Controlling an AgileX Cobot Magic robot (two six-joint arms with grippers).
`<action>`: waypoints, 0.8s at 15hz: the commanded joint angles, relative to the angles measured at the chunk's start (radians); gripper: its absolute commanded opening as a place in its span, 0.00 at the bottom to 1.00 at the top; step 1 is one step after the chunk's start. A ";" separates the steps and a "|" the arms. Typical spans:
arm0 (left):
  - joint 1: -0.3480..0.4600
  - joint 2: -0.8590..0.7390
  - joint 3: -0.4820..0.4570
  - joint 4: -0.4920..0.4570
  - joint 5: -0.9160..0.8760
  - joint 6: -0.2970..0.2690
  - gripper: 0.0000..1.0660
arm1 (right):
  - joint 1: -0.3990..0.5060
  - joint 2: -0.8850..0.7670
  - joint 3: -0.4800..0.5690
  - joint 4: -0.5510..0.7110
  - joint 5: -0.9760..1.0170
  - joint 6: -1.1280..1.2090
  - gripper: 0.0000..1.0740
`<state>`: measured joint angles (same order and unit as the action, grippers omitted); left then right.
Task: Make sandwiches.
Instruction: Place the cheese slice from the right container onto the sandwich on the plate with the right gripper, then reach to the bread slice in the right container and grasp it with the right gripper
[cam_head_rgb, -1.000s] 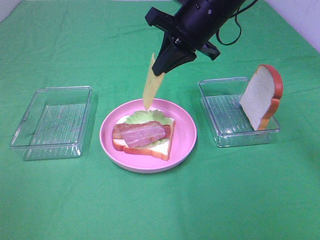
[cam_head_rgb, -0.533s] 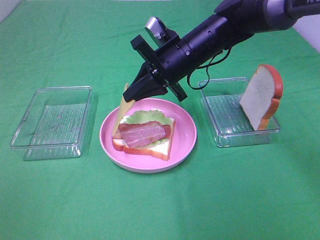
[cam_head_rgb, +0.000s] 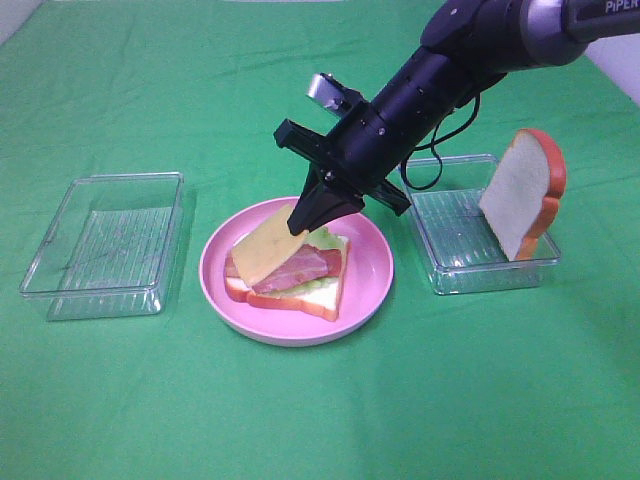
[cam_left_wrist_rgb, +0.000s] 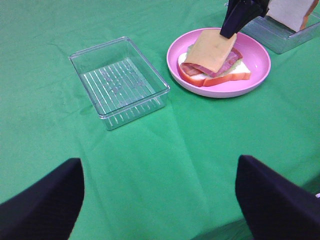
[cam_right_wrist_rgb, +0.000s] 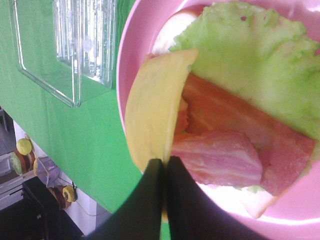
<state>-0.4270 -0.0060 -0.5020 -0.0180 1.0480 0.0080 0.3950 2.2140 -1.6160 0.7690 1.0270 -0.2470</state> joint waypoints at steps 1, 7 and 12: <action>-0.001 -0.019 0.002 -0.001 -0.010 -0.008 0.74 | 0.002 0.002 0.006 -0.005 -0.015 0.011 0.19; -0.001 -0.019 0.002 -0.001 -0.010 -0.008 0.74 | 0.000 -0.005 0.004 -0.022 -0.054 0.038 0.57; -0.001 -0.019 0.002 -0.001 -0.010 -0.008 0.74 | 0.000 -0.149 0.004 -0.187 -0.093 0.102 0.57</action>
<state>-0.4270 -0.0060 -0.5020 -0.0180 1.0480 0.0080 0.3950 2.0810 -1.6160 0.5980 0.9360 -0.1540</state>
